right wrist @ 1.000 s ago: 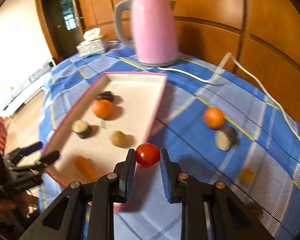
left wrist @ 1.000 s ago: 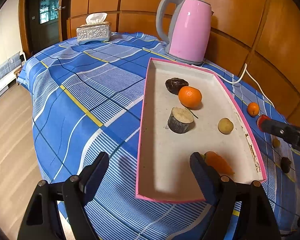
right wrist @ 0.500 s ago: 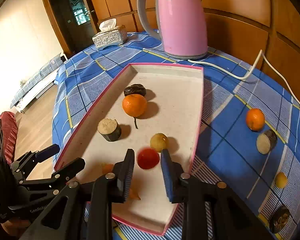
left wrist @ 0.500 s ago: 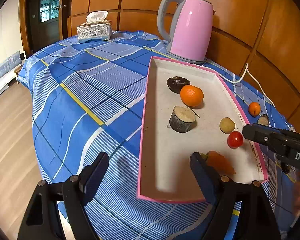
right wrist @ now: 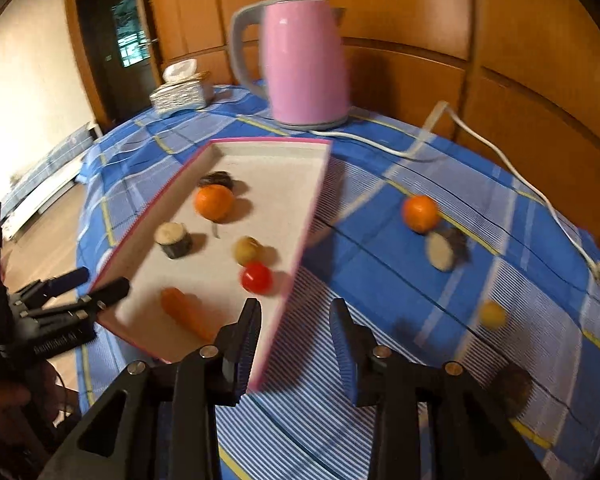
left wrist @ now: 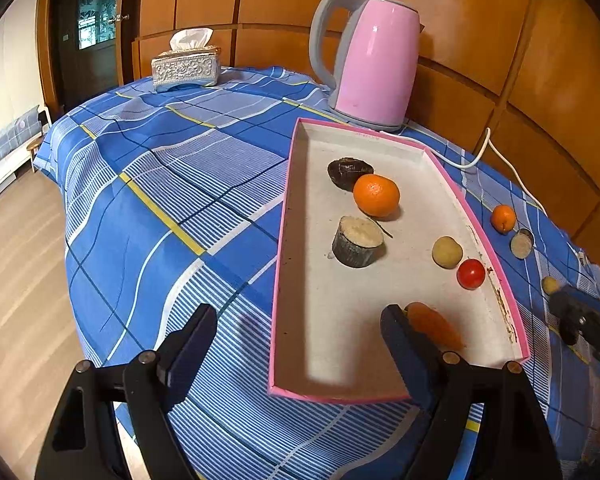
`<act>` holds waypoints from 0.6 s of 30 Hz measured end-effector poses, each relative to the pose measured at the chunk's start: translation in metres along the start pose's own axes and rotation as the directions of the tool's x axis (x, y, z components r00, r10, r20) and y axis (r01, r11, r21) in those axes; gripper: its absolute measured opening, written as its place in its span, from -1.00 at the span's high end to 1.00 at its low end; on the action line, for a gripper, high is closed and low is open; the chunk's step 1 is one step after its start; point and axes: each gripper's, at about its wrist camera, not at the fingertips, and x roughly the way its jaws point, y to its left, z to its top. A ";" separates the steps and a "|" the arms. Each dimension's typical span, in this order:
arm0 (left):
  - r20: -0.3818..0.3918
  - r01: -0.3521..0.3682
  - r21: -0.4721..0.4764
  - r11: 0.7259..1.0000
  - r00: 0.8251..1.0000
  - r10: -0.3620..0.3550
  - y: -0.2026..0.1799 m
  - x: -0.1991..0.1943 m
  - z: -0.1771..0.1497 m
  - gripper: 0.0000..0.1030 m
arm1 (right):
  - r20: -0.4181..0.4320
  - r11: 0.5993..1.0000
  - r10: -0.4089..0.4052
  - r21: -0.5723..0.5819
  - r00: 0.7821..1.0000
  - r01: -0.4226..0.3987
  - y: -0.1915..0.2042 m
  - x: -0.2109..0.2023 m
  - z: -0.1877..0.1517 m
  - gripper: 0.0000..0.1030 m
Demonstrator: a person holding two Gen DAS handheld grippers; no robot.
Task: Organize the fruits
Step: 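Carry the tomato with the right gripper into the tray and release, then reach the left gripper to the small orange on the cloth and grasp it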
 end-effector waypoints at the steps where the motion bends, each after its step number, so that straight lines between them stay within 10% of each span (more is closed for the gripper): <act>1: 0.000 0.000 0.000 1.000 1.000 0.000 0.000 0.000 0.000 -0.64 | 0.000 1.000 -0.013 0.017 1.000 0.013 -0.007 -0.003 -0.004 0.31; 10: 0.000 0.001 0.012 1.000 1.000 -0.001 -0.004 -0.002 -0.001 -0.64 | 0.003 0.952 -0.203 0.236 0.979 0.196 -0.083 -0.034 -0.041 0.31; 18: 0.006 0.003 0.030 1.000 1.000 -0.003 -0.010 -0.005 0.000 -0.65 | -0.042 0.811 -0.408 0.442 0.912 0.383 -0.146 -0.065 -0.078 0.31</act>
